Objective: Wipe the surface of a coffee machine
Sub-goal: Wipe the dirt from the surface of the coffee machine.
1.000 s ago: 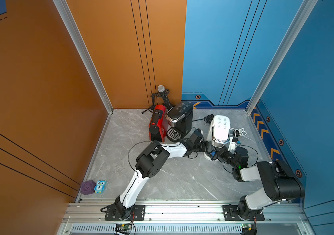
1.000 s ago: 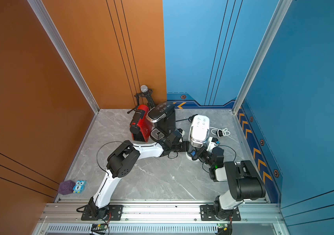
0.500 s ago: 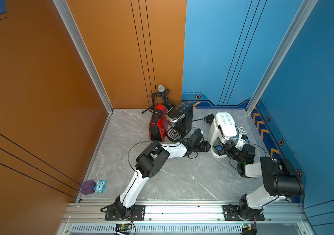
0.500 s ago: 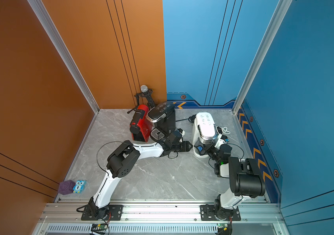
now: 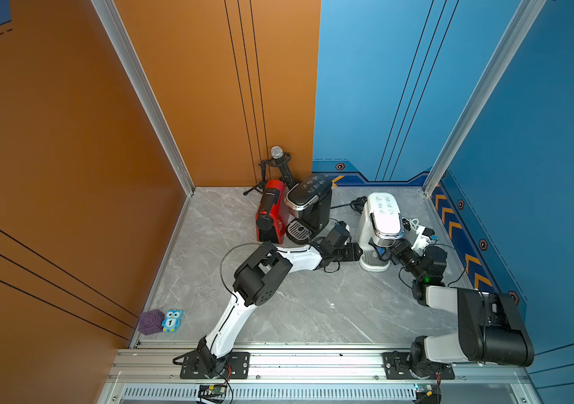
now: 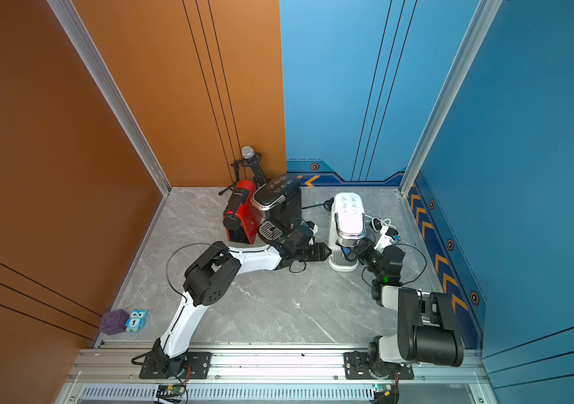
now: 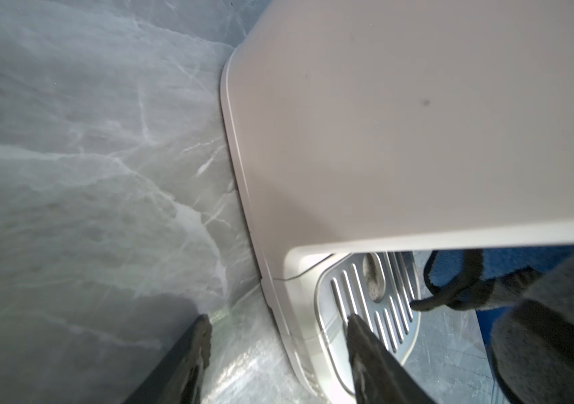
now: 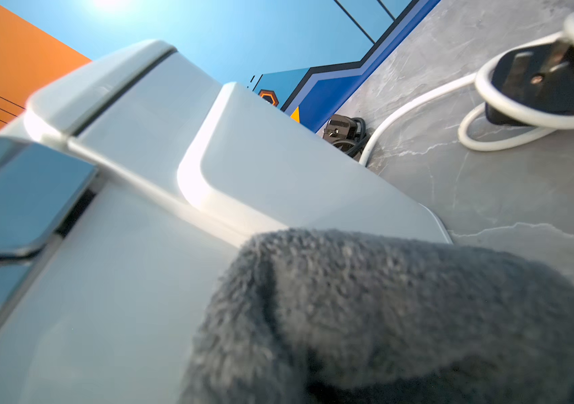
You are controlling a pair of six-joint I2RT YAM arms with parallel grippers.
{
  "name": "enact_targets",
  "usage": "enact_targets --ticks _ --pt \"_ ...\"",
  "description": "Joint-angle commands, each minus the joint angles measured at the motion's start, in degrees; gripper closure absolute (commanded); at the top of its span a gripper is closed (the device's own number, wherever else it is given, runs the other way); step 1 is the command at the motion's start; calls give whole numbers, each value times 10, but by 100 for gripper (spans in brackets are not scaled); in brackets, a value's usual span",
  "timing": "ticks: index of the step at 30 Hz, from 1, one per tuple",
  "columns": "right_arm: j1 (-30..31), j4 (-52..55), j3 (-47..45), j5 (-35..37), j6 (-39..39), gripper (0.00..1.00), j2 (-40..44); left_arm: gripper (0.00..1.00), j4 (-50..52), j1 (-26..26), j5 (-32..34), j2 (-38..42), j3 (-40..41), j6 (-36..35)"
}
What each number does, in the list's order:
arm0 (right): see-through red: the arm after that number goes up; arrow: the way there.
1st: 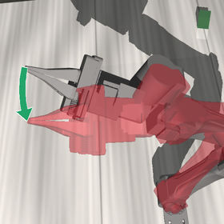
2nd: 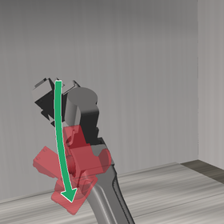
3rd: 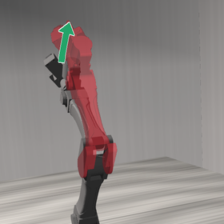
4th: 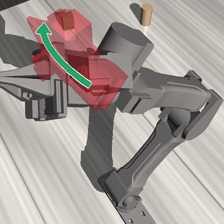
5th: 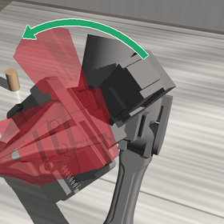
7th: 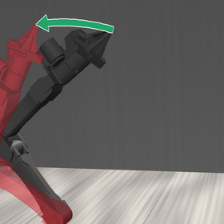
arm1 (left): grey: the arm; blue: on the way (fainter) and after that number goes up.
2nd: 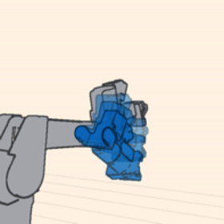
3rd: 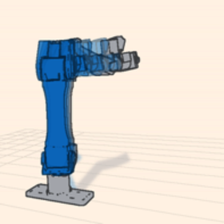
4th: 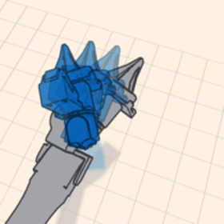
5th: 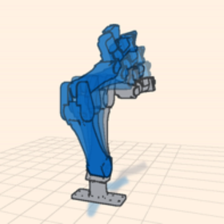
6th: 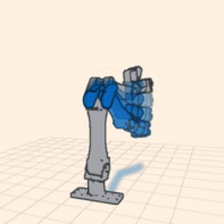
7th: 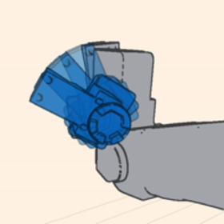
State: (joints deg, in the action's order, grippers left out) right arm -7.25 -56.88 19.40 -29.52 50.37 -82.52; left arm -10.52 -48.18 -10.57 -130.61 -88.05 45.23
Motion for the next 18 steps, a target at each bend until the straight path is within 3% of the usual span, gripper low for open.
enact_targets --ticks 1,5,8,18 --pt "7 -58 4 22 -7 100 -53 37 91 -11 -7 -36 18 -5" --pt "11 -79 16 43 19 100 -142 36 91 -12 -6 -30 22 -6" --pt "6 -51 14 70 27 100 -157 36 91 -11 -2 -24 30 -8" --pt "4 356 40 249 -92 100 91 36 91 -10 -1 -25 28 -9"
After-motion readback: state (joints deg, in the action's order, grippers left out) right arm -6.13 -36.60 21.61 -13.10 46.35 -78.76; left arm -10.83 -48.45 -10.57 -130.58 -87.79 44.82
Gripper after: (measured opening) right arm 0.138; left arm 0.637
